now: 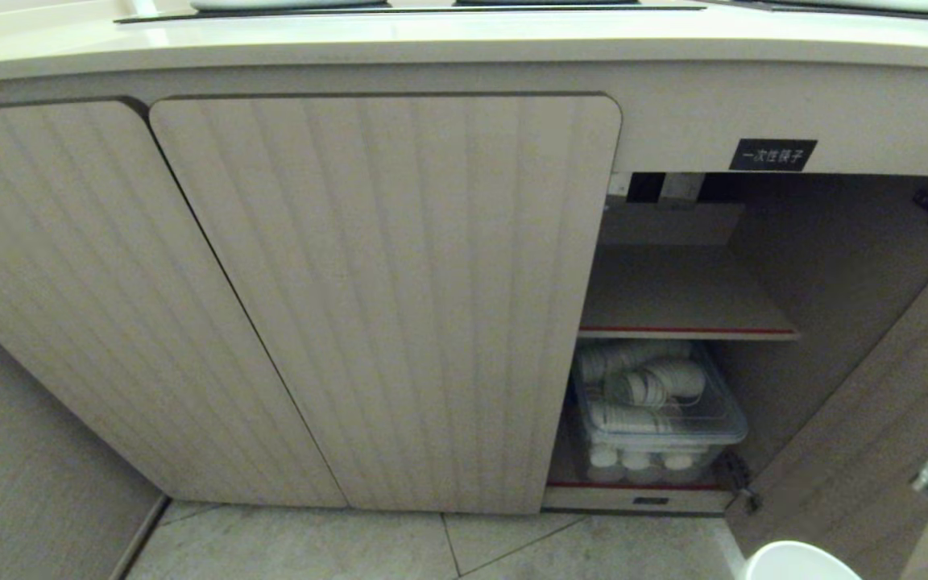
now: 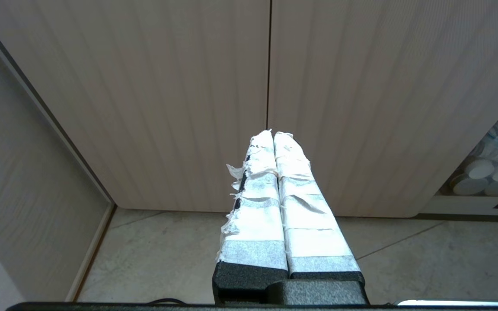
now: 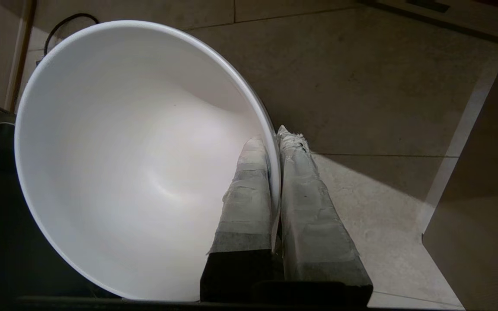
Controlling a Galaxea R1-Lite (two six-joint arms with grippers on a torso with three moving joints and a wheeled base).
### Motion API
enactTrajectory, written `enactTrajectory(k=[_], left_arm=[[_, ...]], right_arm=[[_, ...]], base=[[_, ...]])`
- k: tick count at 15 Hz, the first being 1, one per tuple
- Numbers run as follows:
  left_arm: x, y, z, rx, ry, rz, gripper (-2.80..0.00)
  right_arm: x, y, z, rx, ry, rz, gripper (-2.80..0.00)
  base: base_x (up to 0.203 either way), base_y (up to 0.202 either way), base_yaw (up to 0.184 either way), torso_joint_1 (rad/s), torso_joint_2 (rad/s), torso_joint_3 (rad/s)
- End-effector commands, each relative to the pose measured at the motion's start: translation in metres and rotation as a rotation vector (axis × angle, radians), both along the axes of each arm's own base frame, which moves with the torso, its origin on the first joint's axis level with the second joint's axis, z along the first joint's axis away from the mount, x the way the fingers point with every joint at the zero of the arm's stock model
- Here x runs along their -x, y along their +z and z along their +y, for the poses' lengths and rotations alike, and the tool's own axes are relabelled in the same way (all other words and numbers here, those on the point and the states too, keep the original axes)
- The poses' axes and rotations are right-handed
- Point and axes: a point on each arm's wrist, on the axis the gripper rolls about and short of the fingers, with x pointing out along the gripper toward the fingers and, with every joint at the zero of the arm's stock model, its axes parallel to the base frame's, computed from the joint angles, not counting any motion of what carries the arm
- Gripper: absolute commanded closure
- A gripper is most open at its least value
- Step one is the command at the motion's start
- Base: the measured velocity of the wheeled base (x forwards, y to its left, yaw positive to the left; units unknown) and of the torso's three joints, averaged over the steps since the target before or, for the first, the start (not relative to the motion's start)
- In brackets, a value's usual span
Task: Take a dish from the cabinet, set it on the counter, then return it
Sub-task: Place it on the table
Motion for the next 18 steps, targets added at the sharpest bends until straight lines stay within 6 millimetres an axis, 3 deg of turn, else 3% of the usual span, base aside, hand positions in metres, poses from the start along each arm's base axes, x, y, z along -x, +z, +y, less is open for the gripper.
enactTrajectory(k=[1,18], left_arm=[[0.0000,-0.0001,0.0000,0.000,0.000,0.000,0.00],[0.0000,-0.0001,0.0000,0.000,0.000,0.000,0.00]], right_arm=[[-0.0026,0.0004,0.0001,-0.008,-0.010,0.009,0.00],[-0.0062,0.0002,0.0008,-0.039,0.011,0.015,0.00]], base=[[0.000,0.000,0.000,0.000,0.00,0.000],[0.000,0.000,0.000,0.000,0.00,0.000]])
